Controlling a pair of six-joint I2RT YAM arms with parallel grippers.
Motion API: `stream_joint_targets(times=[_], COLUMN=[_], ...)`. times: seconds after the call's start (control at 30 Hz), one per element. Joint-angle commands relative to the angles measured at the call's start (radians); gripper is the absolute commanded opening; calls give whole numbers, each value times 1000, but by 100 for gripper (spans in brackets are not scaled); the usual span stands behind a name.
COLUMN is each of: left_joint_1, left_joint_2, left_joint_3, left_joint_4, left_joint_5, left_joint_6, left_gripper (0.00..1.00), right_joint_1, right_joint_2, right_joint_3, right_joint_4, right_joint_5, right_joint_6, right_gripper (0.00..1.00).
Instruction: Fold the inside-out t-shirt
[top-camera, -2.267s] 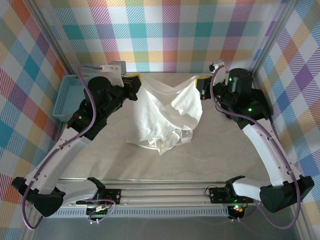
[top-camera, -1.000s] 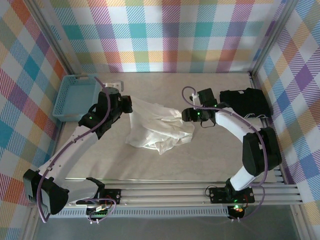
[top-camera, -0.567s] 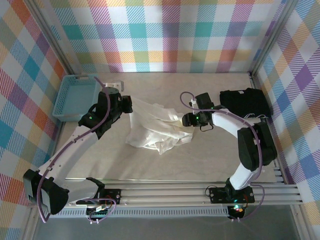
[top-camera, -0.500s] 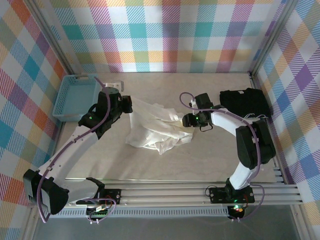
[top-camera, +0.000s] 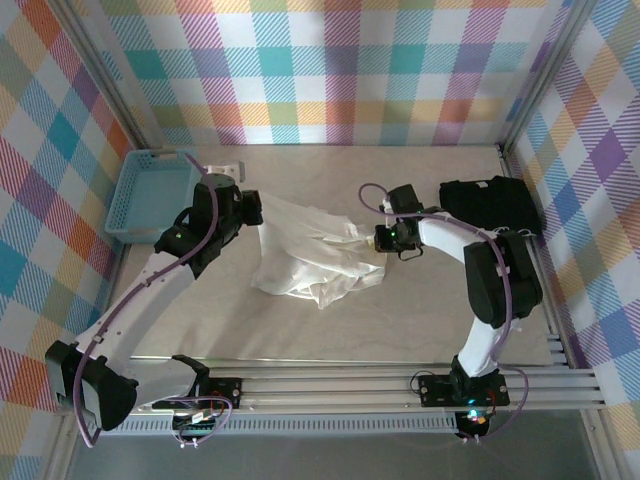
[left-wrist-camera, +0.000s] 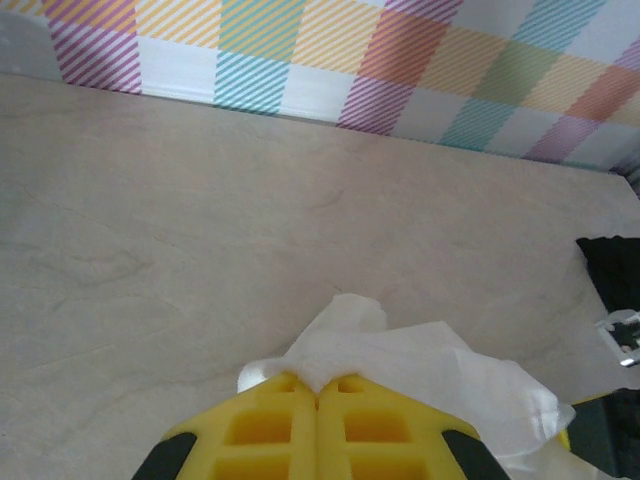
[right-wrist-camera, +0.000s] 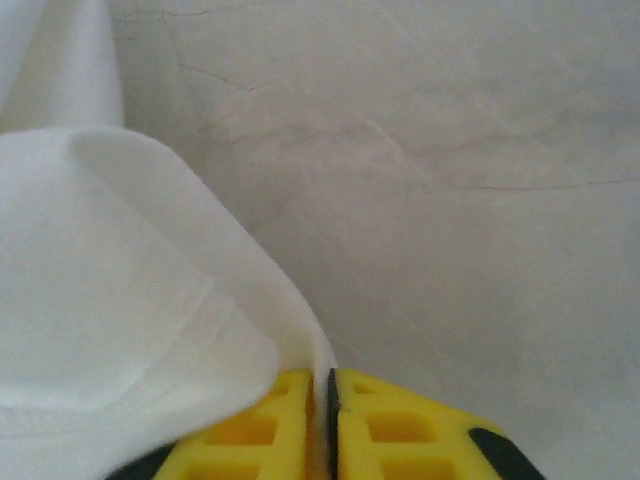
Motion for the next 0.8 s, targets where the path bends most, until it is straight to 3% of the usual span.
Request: stream_joint_targets(times=[0.0, 0.23, 0.47, 0.77], left_joint_1=[27, 43, 44, 67], left_joint_2=[-33, -52, -102, -261], left_joint_3=[22, 109, 244, 373], left_joint_4=[-5, -26, -47, -96], left_joint_5=[-30, -86, -133, -295], left_joint_6=[-30, -62, -40, 2], left_gripper=[0, 0, 0, 0], right_joint_1=[-20, -44, -44, -46], right_joint_2=[-121, -380, -504, -719], right_joint_3=[27, 130, 339, 436], right_joint_4=[6, -47, -79, -74], right_joint_5=[39, 37, -37, 42], right_joint_6=[-5, -31, -53, -84], right_gripper=[1, 0, 2, 0])
